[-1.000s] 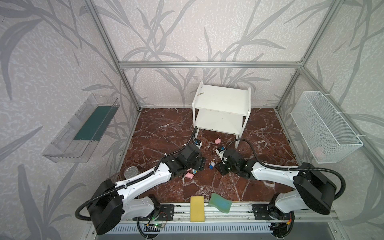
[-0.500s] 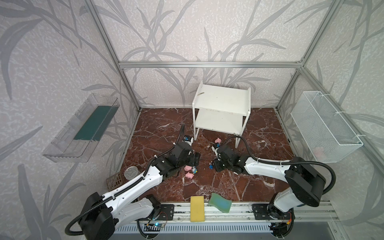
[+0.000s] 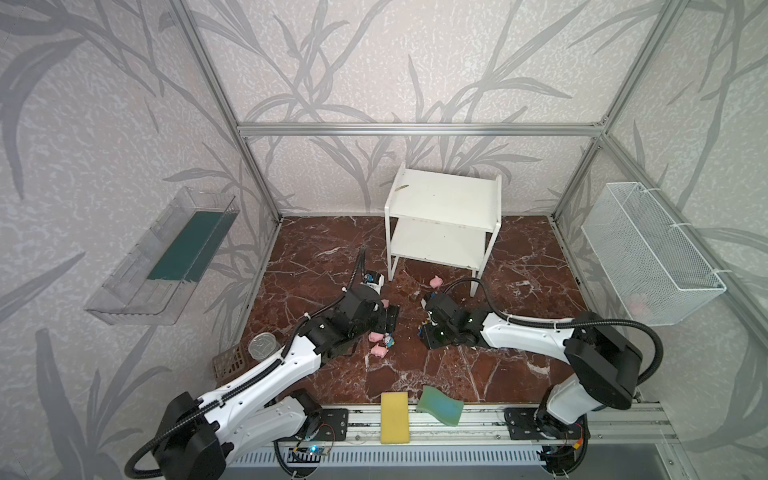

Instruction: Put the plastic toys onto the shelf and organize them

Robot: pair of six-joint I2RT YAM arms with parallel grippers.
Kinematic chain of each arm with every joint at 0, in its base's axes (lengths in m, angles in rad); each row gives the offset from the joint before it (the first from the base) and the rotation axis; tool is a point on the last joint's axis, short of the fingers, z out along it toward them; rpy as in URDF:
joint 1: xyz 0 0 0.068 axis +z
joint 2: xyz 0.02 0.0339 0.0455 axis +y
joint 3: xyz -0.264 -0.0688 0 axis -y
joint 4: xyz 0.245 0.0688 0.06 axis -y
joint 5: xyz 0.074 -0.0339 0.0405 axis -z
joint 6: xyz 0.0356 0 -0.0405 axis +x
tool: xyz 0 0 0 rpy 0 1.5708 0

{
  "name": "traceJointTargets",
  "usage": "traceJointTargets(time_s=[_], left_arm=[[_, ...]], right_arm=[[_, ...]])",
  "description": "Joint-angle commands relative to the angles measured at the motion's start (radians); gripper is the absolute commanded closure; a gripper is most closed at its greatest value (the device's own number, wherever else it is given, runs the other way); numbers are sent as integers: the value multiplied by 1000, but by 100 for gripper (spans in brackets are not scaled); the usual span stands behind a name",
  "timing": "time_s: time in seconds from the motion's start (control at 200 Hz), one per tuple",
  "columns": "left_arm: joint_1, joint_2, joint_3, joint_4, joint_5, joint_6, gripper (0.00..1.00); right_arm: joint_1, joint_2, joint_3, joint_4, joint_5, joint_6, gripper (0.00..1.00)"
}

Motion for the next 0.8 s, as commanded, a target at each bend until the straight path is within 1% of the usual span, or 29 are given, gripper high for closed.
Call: traceJointTargets(time_s=[0.0,0.225,0.395,0.48,0.645,0.795], left_arm=[[5,-48,-16,-10,-28,-12,17],[5,-59,-12,-14,-34,-6,17],[5,-66,-15,-13,-33,-6,17],[5,-67,-16,-12,-33,-7,17],[5,-63,-10,-9,-31,-6,17],[5,-57,-3,-10,-28,-3,17]], right_arm=[[-7,55,44,36,-27,6,57],[-16,136,113,40,-8,-45,54],[-12,149,106,23,20,-64,53],[3,152,104,-6,60,-85,54],[55,171,119,-61,177,-108,54],[81,187,136,-75,244,-119,55]])
